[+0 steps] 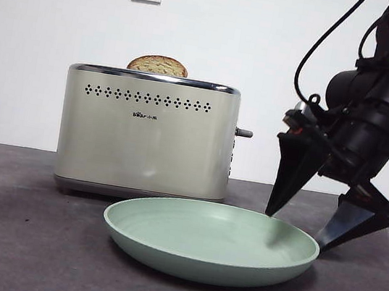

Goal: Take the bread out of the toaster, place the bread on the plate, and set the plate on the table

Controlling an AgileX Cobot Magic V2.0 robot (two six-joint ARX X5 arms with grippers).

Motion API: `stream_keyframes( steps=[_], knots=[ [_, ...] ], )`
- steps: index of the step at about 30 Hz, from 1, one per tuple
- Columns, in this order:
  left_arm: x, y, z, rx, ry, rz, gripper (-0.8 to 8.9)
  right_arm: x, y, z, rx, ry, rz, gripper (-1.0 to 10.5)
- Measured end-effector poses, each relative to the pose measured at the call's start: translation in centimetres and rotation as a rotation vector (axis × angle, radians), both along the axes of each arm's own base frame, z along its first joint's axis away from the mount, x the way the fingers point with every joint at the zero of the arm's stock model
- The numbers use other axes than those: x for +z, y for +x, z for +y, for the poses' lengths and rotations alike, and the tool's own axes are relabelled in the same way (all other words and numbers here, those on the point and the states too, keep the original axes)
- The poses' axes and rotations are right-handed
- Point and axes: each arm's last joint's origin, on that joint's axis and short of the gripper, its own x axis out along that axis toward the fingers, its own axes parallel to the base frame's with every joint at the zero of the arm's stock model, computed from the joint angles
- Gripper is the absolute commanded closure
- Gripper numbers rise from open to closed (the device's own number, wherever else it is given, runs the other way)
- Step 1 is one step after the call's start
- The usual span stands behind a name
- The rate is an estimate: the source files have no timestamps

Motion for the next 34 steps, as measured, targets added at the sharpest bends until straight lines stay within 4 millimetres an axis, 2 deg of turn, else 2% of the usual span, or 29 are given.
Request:
stream_keyframes(
  steps=[5,9,11,21,23,28,34],
  knots=[
    [0.5,-2.1,1.0,0.032,-0.031,-0.049,8.21,-0.3,0.0,0.3,0.004,-0.048,-0.012,8.0],
    [0.5,-3.2,1.6,0.060,-0.033,-0.056,8.21,-0.3,0.1,0.5,0.010,-0.057,-0.034,8.1],
    [0.4,-3.5,1.8,0.064,-0.026,-0.044,8.21,-0.3,0.0,0.7,0.014,-0.058,-0.035,9.5],
    [0.1,-4.0,1.9,0.050,-0.037,-0.009,8.21,-0.1,-0.2,0.9,-0.014,-0.064,-0.010,9.6],
    [0.1,-3.9,1.8,0.024,-0.048,0.002,8.21,0.6,-0.4,0.8,-0.029,-0.058,-0.023,9.6],
    [0.2,-2.8,1.1,-0.015,-0.069,0.023,8.22,4.3,-1.5,0.4,-0.042,-0.022,-0.119,9.6],
    [0.2,0.3,-0.8,-0.169,-0.143,0.087,8.22,8.0,-3.3,-0.1,-0.048,0.011,-0.213,9.6]
  ],
)
